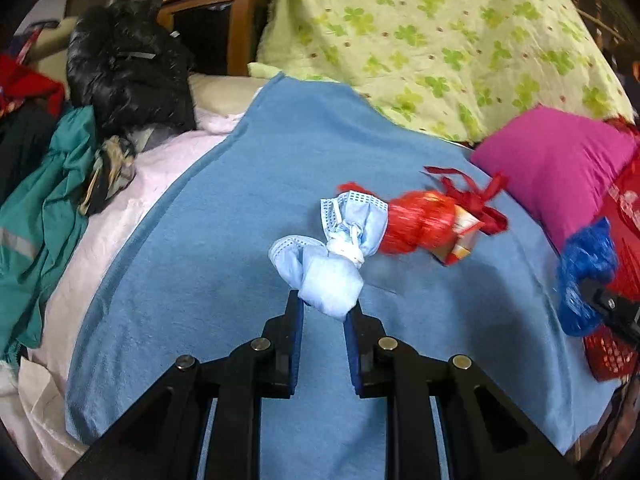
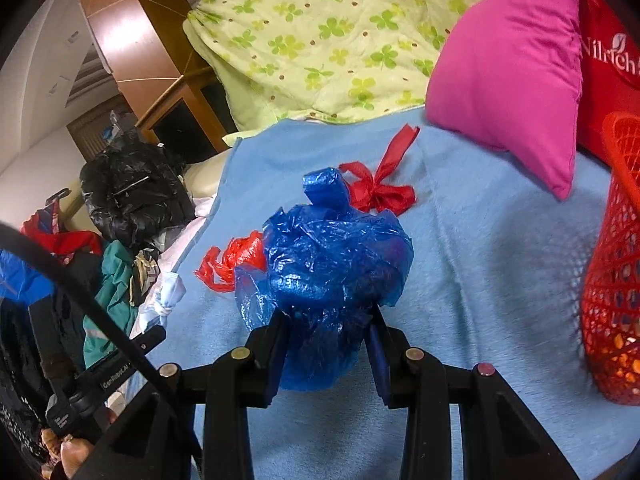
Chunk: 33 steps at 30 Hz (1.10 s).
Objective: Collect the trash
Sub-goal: 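Lift the mask bundle with the left tool while the right tool lifts the blue bag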
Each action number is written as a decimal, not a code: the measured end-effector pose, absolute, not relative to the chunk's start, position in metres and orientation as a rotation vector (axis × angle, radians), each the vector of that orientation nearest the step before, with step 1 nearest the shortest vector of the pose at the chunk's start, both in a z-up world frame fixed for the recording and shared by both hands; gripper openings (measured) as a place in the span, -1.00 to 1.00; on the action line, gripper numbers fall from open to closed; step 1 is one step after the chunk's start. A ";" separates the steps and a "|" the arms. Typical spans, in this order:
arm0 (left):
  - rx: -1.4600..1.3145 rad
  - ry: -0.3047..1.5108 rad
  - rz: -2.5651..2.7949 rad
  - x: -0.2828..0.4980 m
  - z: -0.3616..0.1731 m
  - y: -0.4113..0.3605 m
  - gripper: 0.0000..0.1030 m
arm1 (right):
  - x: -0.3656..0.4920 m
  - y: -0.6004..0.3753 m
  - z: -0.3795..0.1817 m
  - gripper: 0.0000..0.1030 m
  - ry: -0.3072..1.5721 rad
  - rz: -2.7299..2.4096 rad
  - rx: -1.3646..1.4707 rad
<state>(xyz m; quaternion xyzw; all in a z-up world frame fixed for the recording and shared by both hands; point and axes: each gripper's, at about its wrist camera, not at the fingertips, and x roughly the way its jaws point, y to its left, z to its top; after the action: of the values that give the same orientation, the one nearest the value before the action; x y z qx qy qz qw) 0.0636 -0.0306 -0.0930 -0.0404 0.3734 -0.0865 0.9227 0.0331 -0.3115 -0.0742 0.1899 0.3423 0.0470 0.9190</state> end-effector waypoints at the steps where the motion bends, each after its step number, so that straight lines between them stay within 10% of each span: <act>1: -0.064 0.767 -0.188 0.060 -0.090 -0.038 -0.60 | 0.031 -0.312 -0.072 -0.24 0.700 0.098 0.382; 33: 0.133 0.820 -0.261 0.039 -0.109 -0.112 -0.59 | 0.038 -0.318 -0.117 -0.20 0.961 0.016 0.224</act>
<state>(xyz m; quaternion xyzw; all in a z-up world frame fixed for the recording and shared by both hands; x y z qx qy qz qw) 0.0387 -0.1120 -0.1086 0.0643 0.3973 -0.1265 0.9067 0.0377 -0.3183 -0.1165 0.1077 0.4612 0.0077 0.8807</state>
